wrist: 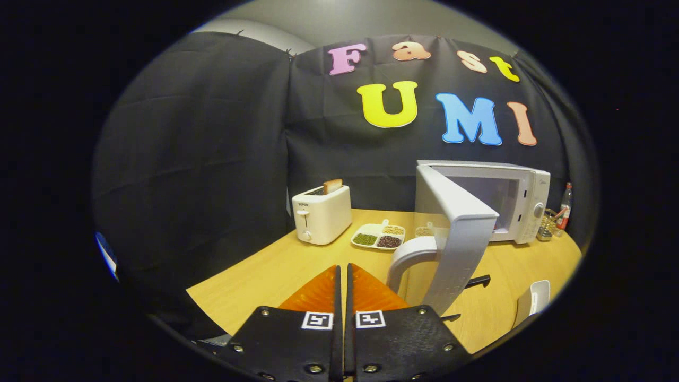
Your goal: Open the microwave, put the food inside, and close the microwave door.
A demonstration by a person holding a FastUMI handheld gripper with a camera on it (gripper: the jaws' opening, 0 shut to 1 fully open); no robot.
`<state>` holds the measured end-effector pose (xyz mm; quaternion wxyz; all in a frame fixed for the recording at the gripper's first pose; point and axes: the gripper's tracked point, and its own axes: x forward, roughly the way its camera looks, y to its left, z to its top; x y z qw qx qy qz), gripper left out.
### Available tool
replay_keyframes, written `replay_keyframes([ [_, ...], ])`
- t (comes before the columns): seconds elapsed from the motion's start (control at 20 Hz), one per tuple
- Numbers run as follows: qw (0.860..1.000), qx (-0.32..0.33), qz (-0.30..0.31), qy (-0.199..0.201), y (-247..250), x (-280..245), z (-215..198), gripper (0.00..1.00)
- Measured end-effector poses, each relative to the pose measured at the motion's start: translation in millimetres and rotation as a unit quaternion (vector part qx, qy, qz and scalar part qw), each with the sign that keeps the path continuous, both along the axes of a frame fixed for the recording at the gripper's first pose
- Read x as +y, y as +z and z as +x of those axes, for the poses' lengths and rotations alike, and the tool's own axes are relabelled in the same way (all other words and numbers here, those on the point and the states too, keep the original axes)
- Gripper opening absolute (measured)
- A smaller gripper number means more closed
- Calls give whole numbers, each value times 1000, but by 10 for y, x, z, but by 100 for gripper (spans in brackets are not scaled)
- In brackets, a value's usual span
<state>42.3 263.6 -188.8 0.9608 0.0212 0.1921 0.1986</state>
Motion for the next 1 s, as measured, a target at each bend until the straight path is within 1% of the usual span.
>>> replay_keyframes([
  [0.05,1000,4,-16,-15,-22,-128,11,2],
  [0.3,996,9,-47,-69,-47,-512,31,1],
  [0.45,994,21,-27,-108,-84,-775,108,1],
  [0.65,987,28,-22,-156,-74,-1202,239,1],
  [1.0,976,22,-31,-215,-52,-1805,573,1],
])
